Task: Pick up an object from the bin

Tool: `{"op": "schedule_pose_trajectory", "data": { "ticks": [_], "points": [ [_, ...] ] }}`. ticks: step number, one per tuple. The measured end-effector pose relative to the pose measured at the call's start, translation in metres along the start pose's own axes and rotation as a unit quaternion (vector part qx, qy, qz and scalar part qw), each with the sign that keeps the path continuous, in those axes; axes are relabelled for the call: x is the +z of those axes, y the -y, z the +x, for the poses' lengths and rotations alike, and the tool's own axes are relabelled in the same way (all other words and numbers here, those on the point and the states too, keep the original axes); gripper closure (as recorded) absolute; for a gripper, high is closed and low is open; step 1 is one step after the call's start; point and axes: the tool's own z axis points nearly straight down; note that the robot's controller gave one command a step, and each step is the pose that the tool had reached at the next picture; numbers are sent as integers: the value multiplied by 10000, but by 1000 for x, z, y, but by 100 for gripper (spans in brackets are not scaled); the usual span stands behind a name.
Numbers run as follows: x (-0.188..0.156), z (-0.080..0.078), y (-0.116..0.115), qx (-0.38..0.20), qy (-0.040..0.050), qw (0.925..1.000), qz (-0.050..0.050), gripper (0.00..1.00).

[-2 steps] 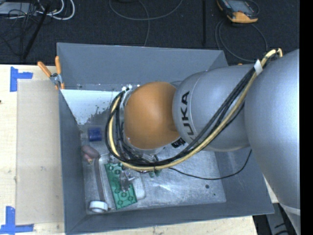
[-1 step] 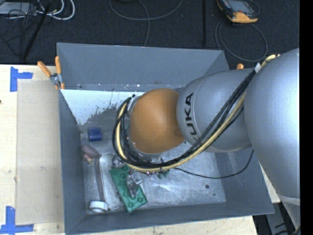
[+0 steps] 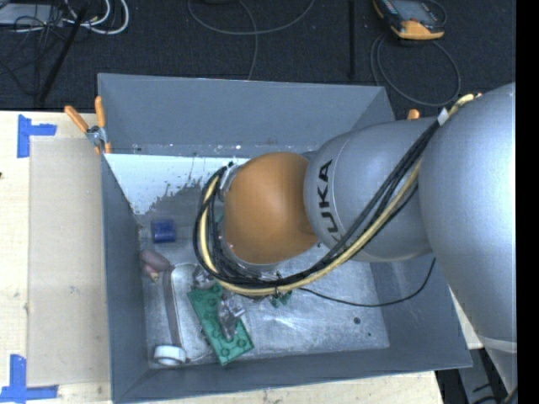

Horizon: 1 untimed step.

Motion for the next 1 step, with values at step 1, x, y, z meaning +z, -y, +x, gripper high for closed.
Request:
{"op": "schedule_pose_trajectory", "data": {
  "ticks": [1],
  "points": [
    [-113,7,12,-53,38,10000,52,100]
  ]
}}
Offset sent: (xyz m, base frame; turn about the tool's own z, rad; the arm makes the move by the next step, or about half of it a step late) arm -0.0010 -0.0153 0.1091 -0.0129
